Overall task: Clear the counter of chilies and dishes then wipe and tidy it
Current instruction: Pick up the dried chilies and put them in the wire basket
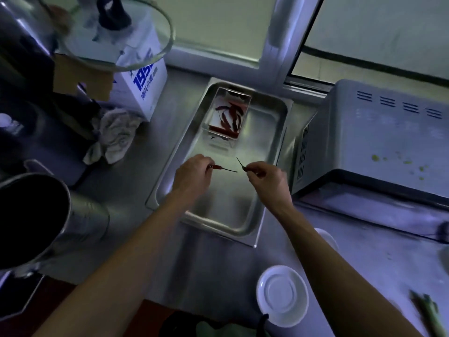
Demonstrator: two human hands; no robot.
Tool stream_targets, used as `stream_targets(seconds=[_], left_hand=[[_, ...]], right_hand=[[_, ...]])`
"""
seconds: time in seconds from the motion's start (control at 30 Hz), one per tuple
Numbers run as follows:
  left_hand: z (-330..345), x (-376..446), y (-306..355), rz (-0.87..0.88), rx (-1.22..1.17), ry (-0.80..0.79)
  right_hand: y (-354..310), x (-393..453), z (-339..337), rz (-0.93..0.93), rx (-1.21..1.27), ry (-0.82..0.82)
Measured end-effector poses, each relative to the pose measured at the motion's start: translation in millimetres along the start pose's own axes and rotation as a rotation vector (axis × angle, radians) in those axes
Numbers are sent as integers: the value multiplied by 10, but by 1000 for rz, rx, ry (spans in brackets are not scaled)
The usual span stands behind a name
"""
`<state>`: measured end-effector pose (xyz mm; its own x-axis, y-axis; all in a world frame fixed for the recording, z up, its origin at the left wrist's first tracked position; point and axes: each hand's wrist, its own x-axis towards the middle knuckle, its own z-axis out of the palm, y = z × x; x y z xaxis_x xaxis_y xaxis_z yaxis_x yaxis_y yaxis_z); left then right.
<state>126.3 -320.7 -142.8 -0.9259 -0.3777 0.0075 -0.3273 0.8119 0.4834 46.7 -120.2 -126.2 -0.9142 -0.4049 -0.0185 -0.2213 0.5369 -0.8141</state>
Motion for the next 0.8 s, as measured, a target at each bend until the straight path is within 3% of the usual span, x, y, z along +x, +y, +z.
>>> stream_targets(seconds=[0.17, 0.5, 0.8], left_hand=[[-78, 554, -63, 58, 28, -58], [-72, 1744, -59, 220, 65, -2], [159, 2209, -50, 263, 76, -25]], right_hand=[[-98, 300, 91, 30, 43, 53], [-2, 1041, 244, 158, 145, 65], [226, 1402, 397, 150, 146, 139]])
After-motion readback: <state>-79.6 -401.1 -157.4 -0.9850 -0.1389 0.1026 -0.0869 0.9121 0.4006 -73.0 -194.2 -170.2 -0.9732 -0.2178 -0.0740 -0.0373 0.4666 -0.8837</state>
